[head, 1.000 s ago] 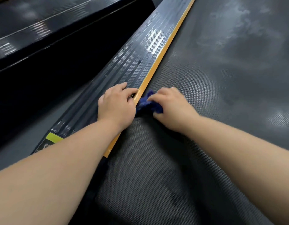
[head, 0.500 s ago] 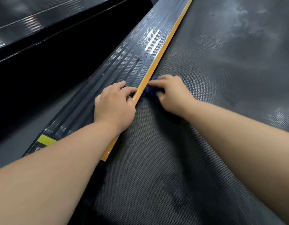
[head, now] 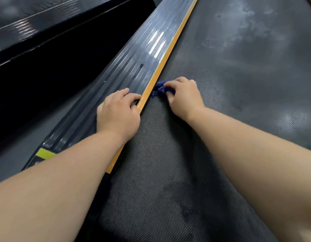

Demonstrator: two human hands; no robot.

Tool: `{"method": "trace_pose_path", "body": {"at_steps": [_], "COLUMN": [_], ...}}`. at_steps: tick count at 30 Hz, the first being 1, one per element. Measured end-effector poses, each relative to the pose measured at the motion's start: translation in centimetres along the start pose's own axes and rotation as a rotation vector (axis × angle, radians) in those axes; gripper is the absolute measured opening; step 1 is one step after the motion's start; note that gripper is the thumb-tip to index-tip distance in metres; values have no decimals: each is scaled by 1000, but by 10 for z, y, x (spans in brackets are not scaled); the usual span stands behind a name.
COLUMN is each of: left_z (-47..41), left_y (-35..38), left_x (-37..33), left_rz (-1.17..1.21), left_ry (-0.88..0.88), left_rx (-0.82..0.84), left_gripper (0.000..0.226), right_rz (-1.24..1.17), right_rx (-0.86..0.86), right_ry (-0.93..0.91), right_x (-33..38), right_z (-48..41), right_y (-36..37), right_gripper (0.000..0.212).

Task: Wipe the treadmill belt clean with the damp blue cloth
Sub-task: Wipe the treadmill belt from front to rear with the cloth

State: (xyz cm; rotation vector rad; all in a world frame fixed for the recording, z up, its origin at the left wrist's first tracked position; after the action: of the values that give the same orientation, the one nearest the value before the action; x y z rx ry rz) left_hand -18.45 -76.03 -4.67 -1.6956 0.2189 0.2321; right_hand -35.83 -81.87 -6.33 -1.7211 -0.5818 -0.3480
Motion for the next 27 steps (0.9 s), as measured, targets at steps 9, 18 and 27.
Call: {"method": "trace_pose_path", "body": {"at_steps": [9, 18, 27], "left_z": [-1, 46, 42], "left_y": [-4, -3, 45], "left_x": [0, -50, -77], "left_rz": [37, -198, -480], "left_ry": [6, 626, 389], "left_rx": [-29, -128, 339], "left_gripper": [39, 48, 56], "right_rz": [30, 136, 114], "right_rx": [153, 26, 48], "right_ry": [-281, 19, -4], "right_x": [28, -14, -41], "right_z": [104, 62, 61], "right_y": [-19, -32, -48], "right_gripper": [31, 30, 26]}}
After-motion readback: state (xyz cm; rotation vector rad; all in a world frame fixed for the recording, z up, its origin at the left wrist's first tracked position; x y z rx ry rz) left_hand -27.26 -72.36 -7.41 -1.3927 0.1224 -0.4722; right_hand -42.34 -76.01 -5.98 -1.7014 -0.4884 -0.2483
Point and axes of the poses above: each hand's wrist, its own z-axis away from the middle knuckle, its own y-axis out of the palm, x = y × z, the point moved 6 cm from there along -z, towards the middle knuckle, and after that the axes turned 9 degrees about -z, right-handed, at the moved point
